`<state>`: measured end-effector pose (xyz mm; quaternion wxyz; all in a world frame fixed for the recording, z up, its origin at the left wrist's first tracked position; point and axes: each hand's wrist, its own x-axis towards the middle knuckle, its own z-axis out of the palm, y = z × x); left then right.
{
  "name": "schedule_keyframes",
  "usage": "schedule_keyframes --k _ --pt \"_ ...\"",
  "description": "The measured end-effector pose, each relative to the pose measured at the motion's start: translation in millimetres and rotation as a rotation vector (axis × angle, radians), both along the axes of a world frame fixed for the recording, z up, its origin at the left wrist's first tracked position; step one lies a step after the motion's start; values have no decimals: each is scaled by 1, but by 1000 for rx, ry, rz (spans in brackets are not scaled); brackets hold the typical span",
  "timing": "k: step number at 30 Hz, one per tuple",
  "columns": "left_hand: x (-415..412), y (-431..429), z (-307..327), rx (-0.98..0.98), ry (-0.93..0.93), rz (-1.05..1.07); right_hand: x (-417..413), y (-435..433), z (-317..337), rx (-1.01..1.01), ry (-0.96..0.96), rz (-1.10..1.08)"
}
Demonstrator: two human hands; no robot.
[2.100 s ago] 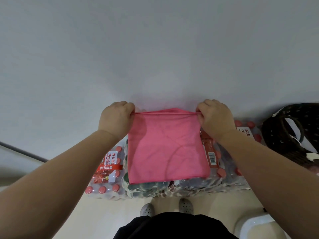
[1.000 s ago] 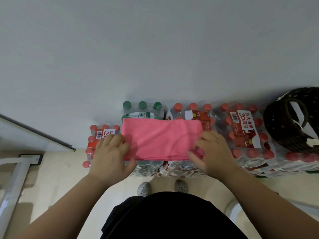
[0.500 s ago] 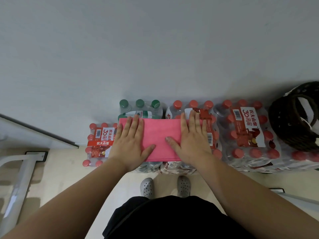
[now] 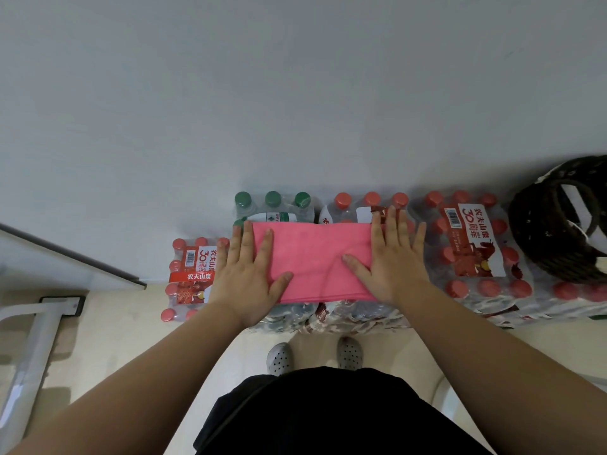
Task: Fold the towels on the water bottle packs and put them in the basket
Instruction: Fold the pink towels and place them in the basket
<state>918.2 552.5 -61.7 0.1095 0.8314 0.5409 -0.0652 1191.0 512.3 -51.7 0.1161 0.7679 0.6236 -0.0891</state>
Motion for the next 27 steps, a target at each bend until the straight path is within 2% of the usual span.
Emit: schedule_keyframes --k 7,12,15,18,20,23,25,27 --pt "4 1 6 -39 -93 34 -69 4 8 54 127 124" --pt "2 -3 1 -58 -94 -3 -77 2 -8 -12 35 131" --pt "3 -4 5 -54 -191 4 -77 1 -8 -15 28 134" --pt "6 -5 20 -28 -381 -5 -78 2 -8 -8 55 124" --pt "11 -6 34 -78 -553 -7 -74 1 -6 36 150 109" --pt "26 -7 62 -175 -735 28 -59 -4 -1 227 541 0" --pt "41 -7 78 -230 -785 65 -45 -9 5 315 790 -122" --pt "62 -7 90 -264 -780 46 -28 -16 11 390 873 -200"
